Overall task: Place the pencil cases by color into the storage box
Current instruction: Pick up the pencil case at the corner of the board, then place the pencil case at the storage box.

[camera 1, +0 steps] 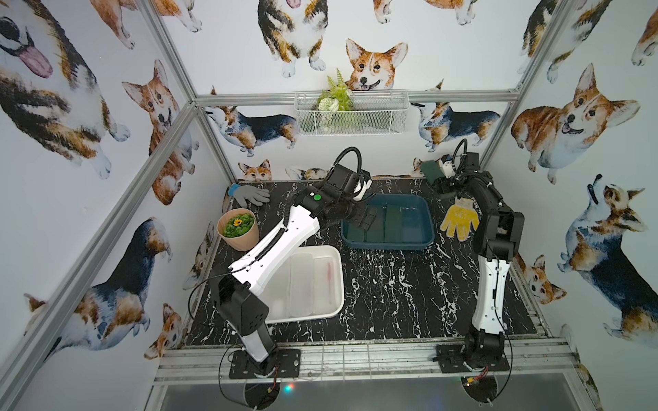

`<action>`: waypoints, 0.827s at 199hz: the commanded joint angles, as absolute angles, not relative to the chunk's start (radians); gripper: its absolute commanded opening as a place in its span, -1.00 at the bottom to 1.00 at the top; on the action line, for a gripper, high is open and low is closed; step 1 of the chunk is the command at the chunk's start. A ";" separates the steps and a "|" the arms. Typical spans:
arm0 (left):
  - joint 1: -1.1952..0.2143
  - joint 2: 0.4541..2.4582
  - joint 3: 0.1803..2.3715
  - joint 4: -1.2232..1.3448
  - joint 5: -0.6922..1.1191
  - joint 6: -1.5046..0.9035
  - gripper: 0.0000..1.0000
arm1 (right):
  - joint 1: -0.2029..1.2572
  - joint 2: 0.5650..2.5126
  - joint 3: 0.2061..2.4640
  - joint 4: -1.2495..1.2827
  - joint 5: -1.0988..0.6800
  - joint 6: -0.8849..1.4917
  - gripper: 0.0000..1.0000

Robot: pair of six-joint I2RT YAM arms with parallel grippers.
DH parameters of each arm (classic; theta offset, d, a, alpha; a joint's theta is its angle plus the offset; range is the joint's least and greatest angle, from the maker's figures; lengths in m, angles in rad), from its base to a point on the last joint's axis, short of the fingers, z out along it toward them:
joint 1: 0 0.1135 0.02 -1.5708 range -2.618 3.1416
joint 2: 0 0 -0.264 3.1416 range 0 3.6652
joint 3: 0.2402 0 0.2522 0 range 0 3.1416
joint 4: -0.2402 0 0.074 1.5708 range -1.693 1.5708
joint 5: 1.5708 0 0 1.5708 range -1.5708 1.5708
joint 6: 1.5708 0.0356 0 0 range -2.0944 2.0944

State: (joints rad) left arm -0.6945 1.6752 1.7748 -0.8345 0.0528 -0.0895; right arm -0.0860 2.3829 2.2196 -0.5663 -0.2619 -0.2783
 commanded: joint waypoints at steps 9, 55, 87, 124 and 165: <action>-0.692 1.588 1.693 -0.756 -0.010 -0.103 1.00 | -0.068 2.300 2.233 -0.599 -0.252 -0.119 -0.01; -0.679 1.410 1.491 -0.663 -0.048 -0.124 1.00 | 0.037 2.148 2.217 -0.783 -0.153 0.126 -0.01; -0.661 1.276 1.345 -0.601 -0.041 -0.116 1.00 | 0.148 2.020 2.126 -0.930 -0.032 0.261 -0.01; -0.651 1.170 1.245 -0.569 -0.044 -0.072 1.00 | 0.176 1.830 1.889 -0.998 -0.106 0.428 -0.01; -0.641 1.103 1.163 -0.535 -0.012 -0.068 1.00 | 0.215 1.654 1.691 -1.066 -0.070 0.492 -0.04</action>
